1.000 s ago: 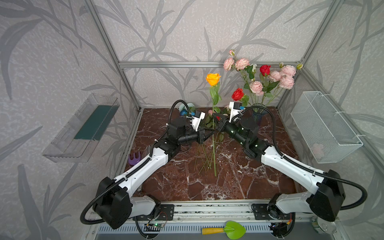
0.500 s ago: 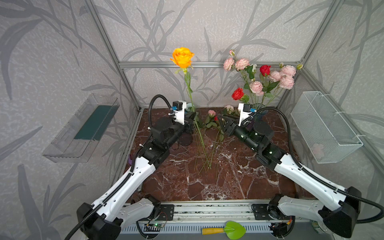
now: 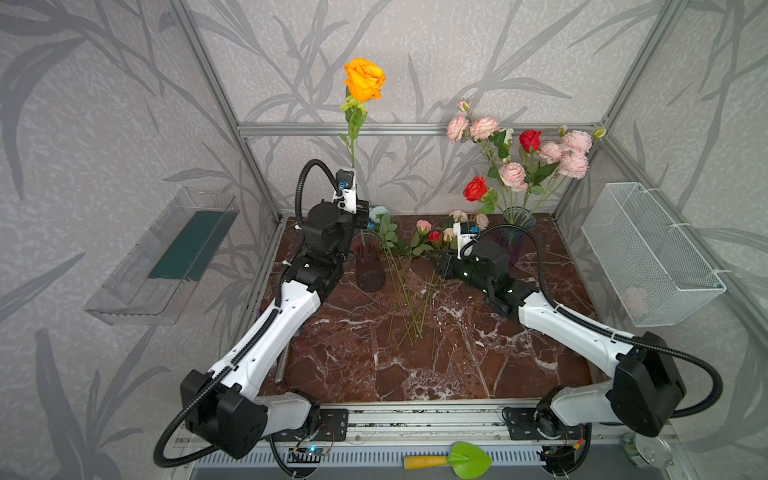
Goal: Arrange the flowers into the vase
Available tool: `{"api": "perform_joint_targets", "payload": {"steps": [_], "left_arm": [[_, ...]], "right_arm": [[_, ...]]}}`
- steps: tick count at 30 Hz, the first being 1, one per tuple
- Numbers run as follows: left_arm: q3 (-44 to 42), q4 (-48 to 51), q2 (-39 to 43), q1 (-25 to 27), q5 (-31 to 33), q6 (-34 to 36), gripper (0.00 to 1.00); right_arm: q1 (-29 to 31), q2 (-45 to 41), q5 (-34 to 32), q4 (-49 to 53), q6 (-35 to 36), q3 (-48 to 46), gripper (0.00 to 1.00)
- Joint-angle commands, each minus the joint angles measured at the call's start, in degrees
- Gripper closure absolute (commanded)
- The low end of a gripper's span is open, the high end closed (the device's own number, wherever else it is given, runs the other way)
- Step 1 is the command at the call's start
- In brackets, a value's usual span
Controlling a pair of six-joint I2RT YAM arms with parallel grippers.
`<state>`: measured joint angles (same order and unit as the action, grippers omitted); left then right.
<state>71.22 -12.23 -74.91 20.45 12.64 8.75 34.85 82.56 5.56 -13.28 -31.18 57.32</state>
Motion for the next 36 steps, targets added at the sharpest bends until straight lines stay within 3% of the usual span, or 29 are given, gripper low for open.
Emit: {"api": "perform_joint_targets", "payload": {"steps": [1, 6, 15, 22, 30, 36], "left_arm": [[-2.3, -4.8, -0.7, -2.5, -2.6, -2.8, 1.0], [-5.1, -5.6, -3.2, -3.5, -5.1, -5.9, 1.0], [-9.5, -3.2, -5.2, -3.7, -5.6, -8.1, 0.97], [-10.7, -0.2, -5.7, -3.7, -5.6, -8.7, 0.89], [-11.4, 2.3, -4.7, -3.6, -5.8, -8.5, 0.75], [-11.8, 3.6, -1.4, -3.7, -6.5, -9.5, 0.75]], "right_arm": [[-0.9, 6.3, 4.6, -0.1, 2.7, 4.4, 0.57], [-0.8, 18.7, 9.3, 4.8, 5.7, 12.9, 0.61], [2.2, 37.6, 6.5, 20.0, 15.4, 30.9, 0.66], [2.9, 48.0, 4.4, 21.7, 17.8, 40.4, 0.65], [2.9, 52.9, 1.9, 24.3, 18.6, 46.1, 0.66], [3.0, 51.8, -0.1, 22.4, 18.5, 43.8, 0.67]]}}
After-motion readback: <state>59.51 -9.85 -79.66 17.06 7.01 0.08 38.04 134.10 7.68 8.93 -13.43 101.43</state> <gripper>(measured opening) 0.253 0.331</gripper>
